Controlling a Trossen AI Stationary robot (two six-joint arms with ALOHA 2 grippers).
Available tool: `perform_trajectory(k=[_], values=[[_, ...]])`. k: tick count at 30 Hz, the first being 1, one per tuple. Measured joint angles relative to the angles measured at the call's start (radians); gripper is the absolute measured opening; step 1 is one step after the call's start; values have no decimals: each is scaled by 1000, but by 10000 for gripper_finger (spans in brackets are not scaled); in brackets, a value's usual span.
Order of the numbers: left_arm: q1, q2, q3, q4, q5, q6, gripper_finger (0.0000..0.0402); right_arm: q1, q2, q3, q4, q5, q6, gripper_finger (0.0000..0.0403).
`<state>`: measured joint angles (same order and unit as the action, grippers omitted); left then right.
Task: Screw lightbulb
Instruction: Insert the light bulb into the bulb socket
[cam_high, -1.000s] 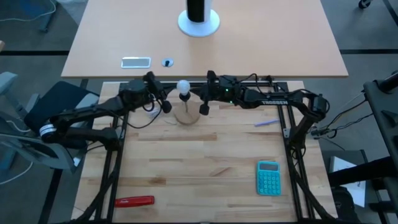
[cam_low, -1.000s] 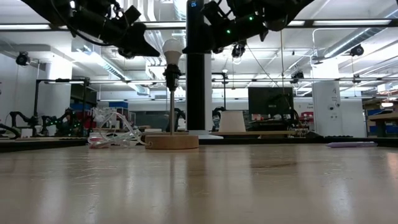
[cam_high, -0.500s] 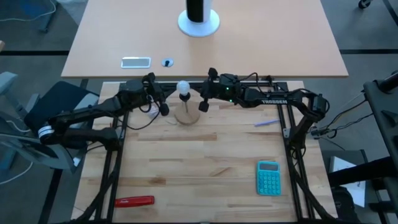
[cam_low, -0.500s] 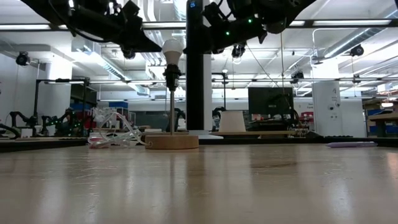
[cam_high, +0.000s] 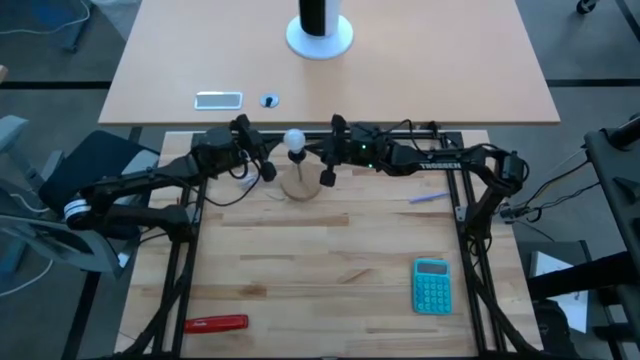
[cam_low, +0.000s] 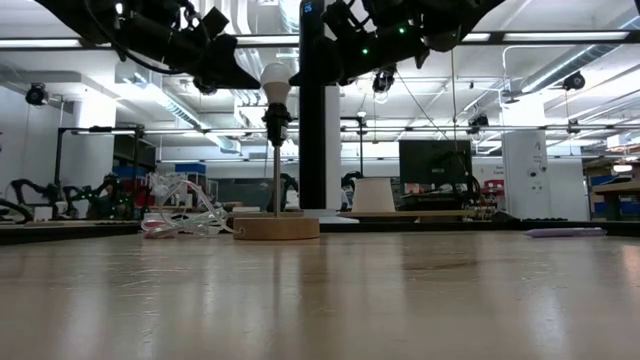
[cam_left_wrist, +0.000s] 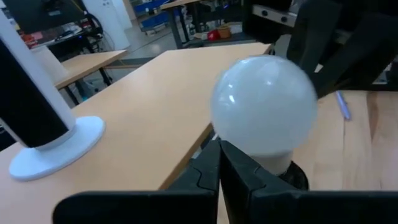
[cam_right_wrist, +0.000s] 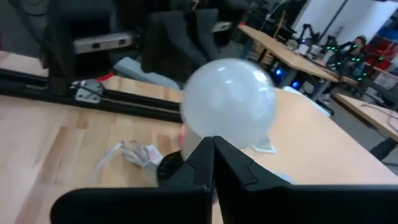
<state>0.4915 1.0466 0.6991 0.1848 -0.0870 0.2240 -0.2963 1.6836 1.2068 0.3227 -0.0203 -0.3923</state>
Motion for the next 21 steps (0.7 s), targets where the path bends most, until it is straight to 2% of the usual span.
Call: perform_trajectory(k=[4,9,11,14,16,21], values=[[0,-6,0,-4,-2,0,0,-1,-6,0,-15,26,3,0],[0,-36,0,-39,-2,-1,0,-2,-15,0,-37,135,-2,0],[0,-47,0,-55,31,3,0,-3,-16,0,-36,143,-2,0],[-1,-50,0,-53,103,19,0,-5,-16,0,-24,143,-2,0],[-1,-43,0,-40,107,29,0,-5,-14,0,-3,138,-2,0],[1,-12,0,-15,95,29,0,-5,-14,0,9,51,-2,0]])
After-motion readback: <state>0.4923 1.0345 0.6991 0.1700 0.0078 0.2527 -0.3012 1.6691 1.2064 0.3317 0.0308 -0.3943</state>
